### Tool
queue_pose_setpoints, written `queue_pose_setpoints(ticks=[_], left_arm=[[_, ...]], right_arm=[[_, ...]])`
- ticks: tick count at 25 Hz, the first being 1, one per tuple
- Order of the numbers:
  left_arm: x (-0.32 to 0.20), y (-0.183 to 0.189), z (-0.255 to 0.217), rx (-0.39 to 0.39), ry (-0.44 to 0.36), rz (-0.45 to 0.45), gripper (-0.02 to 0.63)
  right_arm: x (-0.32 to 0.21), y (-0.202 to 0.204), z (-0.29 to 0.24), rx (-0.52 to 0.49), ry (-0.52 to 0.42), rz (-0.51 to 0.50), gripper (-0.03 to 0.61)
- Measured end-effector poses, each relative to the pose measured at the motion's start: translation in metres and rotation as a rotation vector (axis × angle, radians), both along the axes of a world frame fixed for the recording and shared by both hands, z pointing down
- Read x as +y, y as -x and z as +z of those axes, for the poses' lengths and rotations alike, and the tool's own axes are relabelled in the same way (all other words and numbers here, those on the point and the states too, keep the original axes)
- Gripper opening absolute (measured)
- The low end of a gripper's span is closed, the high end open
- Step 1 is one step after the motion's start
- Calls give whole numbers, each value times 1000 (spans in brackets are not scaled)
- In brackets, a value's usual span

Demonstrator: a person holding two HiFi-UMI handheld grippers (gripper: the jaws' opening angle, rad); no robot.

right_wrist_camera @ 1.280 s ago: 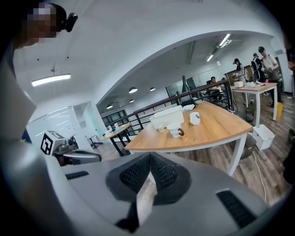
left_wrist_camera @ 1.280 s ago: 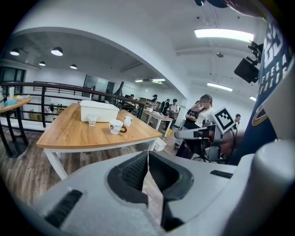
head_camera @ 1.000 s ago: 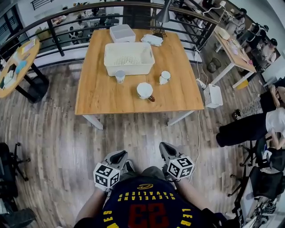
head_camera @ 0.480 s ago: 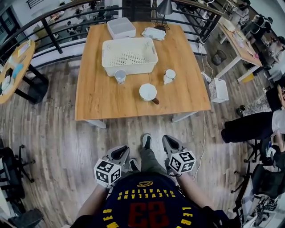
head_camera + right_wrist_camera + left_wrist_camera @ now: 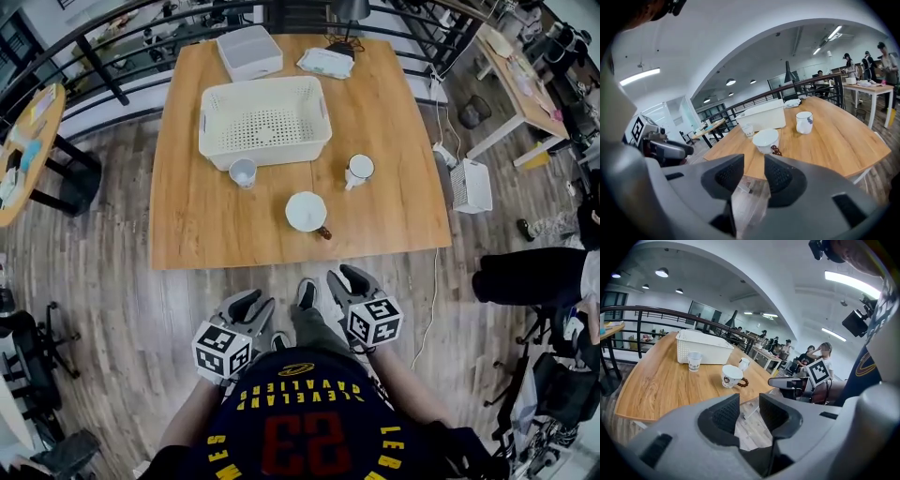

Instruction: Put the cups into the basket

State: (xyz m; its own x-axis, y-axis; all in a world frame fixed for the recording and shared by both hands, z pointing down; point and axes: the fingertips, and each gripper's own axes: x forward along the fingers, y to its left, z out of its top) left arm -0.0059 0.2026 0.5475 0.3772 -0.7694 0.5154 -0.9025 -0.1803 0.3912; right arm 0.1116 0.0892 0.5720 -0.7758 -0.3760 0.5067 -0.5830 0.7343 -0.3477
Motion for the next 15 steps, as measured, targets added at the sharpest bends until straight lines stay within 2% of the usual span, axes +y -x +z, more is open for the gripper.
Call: queue_pose_setpoints(ticks=[4, 9, 15], left_arm=[[-28, -3, 4, -8, 54, 35, 129], [-62, -4, 4, -26, 69, 34, 128], [-91, -1, 6, -13, 87, 10, 127]], right_arm=[[-33, 14, 25, 70, -26, -67, 140], [-71, 24, 64, 134, -11, -120, 144], [-77, 50, 95, 280, -49, -339, 160]])
